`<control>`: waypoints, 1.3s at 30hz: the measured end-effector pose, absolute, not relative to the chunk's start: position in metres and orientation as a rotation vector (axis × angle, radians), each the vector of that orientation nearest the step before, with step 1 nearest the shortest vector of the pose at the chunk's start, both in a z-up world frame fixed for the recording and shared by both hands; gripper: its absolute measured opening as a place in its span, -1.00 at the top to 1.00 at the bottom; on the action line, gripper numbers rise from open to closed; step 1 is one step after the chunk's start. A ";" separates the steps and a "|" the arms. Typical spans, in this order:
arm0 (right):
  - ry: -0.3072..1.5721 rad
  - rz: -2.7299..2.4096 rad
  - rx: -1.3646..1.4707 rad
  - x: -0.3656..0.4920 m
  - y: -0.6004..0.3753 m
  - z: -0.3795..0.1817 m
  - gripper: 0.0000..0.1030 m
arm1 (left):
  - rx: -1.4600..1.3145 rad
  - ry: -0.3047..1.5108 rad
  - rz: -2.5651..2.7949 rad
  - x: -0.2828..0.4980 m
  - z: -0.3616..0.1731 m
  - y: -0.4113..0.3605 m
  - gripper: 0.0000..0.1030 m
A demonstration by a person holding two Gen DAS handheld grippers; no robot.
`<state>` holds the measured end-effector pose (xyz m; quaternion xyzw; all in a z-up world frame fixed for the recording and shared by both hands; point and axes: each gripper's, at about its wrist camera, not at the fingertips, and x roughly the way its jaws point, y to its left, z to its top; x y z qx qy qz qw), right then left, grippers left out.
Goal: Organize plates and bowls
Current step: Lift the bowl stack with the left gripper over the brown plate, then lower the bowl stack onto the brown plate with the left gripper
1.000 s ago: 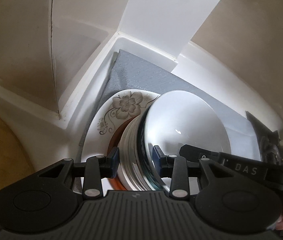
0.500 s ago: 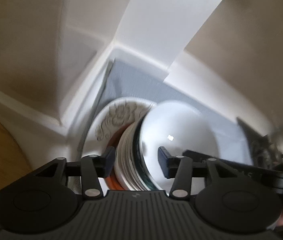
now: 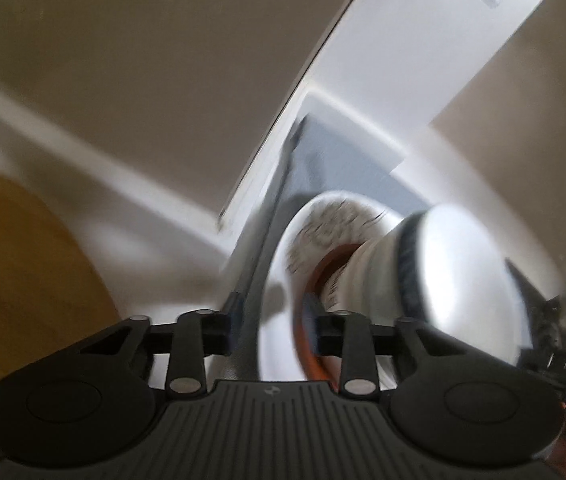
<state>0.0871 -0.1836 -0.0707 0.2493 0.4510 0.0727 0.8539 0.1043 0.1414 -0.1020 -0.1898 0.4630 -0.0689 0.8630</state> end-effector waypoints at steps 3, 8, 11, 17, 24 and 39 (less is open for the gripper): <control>1.015 0.157 0.573 0.092 -0.181 -0.095 0.09 | -0.385 0.970 -0.169 0.108 -0.108 0.138 0.43; 1.052 0.199 0.608 0.097 -0.175 -0.112 0.40 | -0.383 0.974 -0.176 0.110 -0.110 0.142 0.67; 1.052 0.210 0.625 0.098 -0.171 -0.116 0.45 | -0.398 0.971 -0.156 0.105 -0.109 0.147 0.66; 1.049 0.212 0.633 0.097 -0.169 -0.120 0.46 | -0.393 0.945 -0.131 0.098 -0.104 0.150 0.64; 1.041 0.243 0.646 0.090 -0.176 -0.121 0.63 | -0.362 0.981 -0.198 0.107 -0.114 0.138 0.61; 0.988 0.160 0.683 0.069 -0.219 -0.124 0.64 | -0.251 0.997 -0.261 0.107 -0.108 0.052 0.61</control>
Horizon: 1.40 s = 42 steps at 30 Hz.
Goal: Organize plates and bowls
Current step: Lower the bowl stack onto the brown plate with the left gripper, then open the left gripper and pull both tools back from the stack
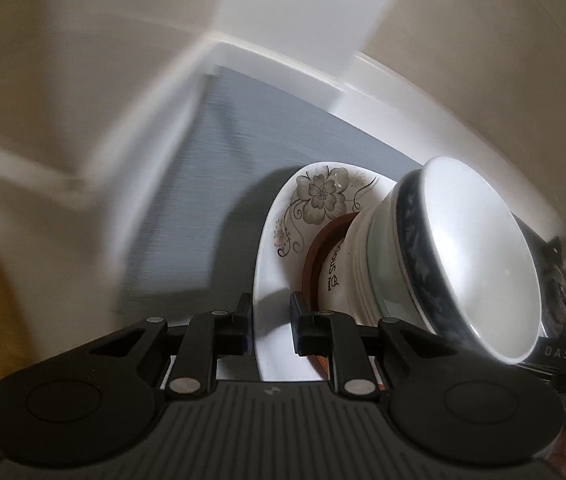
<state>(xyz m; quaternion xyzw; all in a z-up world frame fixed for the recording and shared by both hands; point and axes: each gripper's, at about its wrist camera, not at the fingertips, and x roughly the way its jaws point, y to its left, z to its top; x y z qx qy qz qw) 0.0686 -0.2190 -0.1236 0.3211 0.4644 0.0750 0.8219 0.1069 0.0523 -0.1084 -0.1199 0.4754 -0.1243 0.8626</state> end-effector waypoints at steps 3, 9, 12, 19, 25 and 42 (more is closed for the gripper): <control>0.975 0.117 0.703 0.060 -0.248 -0.125 0.64 | -0.236 1.008 -0.301 0.113 -0.110 0.016 0.61; 0.952 0.017 0.721 0.061 -0.312 -0.125 0.64 | -0.184 0.981 -0.340 0.129 -0.111 -0.061 0.61; 0.943 0.000 0.704 0.071 -0.336 -0.125 0.63 | -0.184 0.983 -0.351 0.139 -0.112 -0.081 0.61; 0.926 -0.012 0.677 0.078 -0.358 -0.126 0.61 | -0.118 0.961 -0.371 0.133 -0.110 -0.092 0.59; 0.917 -0.066 0.643 0.063 -0.348 -0.123 0.45 | 0.011 0.927 -0.295 0.117 -0.093 -0.093 -0.49; 0.795 -0.195 0.292 -0.017 -0.268 -0.037 -1.00 | 0.055 0.916 -0.293 0.061 -0.048 -0.103 -0.99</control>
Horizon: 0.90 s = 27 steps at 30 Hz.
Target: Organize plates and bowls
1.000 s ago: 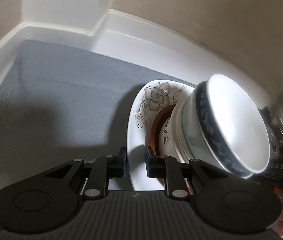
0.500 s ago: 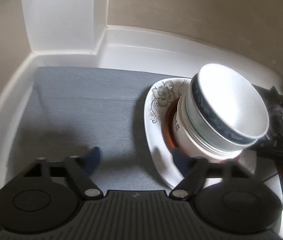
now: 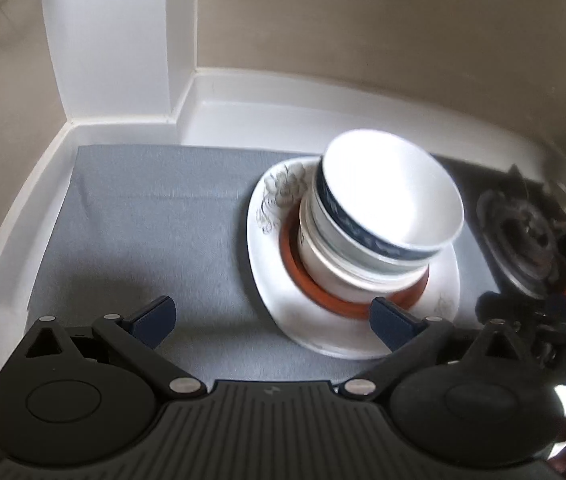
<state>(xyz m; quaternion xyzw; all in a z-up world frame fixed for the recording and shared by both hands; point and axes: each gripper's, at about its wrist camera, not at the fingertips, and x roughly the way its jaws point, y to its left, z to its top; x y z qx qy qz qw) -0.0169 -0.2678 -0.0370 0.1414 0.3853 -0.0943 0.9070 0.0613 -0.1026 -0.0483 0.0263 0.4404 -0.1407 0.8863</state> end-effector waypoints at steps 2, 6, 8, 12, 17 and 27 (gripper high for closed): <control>0.808 -0.204 0.268 -0.018 -0.263 -0.033 -1.00 | 0.070 0.909 -0.287 0.055 -0.047 -0.104 -0.99; 0.818 -0.224 0.247 -0.024 -0.257 -0.025 -1.00 | 0.081 0.912 -0.287 0.049 -0.049 -0.106 -0.99; 0.824 -0.230 0.236 -0.026 -0.255 -0.024 -1.00 | 0.076 0.924 -0.298 0.049 -0.050 -0.105 -0.99; 0.833 -0.235 0.225 -0.027 -0.252 -0.023 -1.00 | 0.076 0.925 -0.300 0.049 -0.052 -0.106 -0.99; 0.834 -0.238 0.220 -0.027 -0.250 -0.021 -1.00 | 0.078 0.919 -0.300 0.047 -0.050 -0.106 -0.99; 0.834 -0.238 0.209 -0.025 -0.247 -0.019 -1.00 | 0.079 0.915 -0.297 0.049 -0.048 -0.103 -0.99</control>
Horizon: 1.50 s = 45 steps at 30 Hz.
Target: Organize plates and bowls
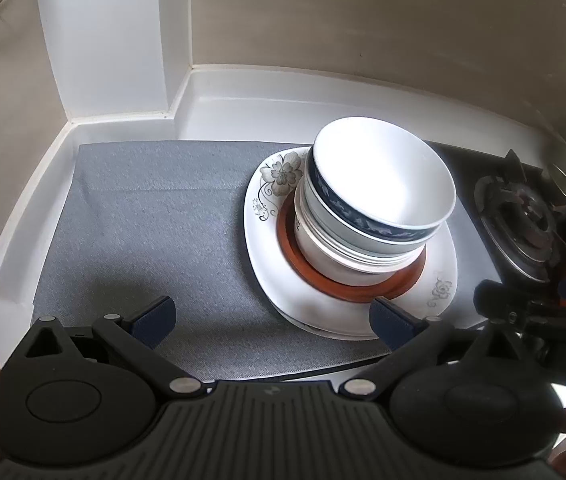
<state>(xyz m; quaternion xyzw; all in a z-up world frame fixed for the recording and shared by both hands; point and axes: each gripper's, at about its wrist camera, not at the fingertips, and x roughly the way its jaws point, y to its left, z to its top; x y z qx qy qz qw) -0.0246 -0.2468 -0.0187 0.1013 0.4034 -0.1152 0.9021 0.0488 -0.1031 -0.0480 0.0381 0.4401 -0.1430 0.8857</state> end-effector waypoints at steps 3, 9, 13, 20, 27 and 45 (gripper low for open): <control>0.834 -0.237 0.209 -0.024 -0.247 -0.018 -1.00 | 0.081 0.916 -0.297 0.050 -0.047 -0.103 -0.99; 0.834 -0.237 0.208 -0.023 -0.247 -0.018 -1.00 | 0.083 0.914 -0.298 0.051 -0.046 -0.103 -0.99; 0.835 -0.237 0.209 -0.023 -0.247 -0.018 -1.00 | 0.083 0.915 -0.297 0.052 -0.046 -0.103 -0.99; 0.836 -0.239 0.210 -0.023 -0.248 -0.019 -1.00 | 0.086 0.915 -0.299 0.053 -0.046 -0.103 -0.99; 0.837 -0.239 0.211 -0.024 -0.248 -0.019 -1.00 | 0.086 0.915 -0.298 0.052 -0.047 -0.103 -0.99; 0.841 -0.242 0.216 -0.025 -0.249 -0.020 -1.00 | 0.088 0.915 -0.300 0.053 -0.049 -0.103 -0.99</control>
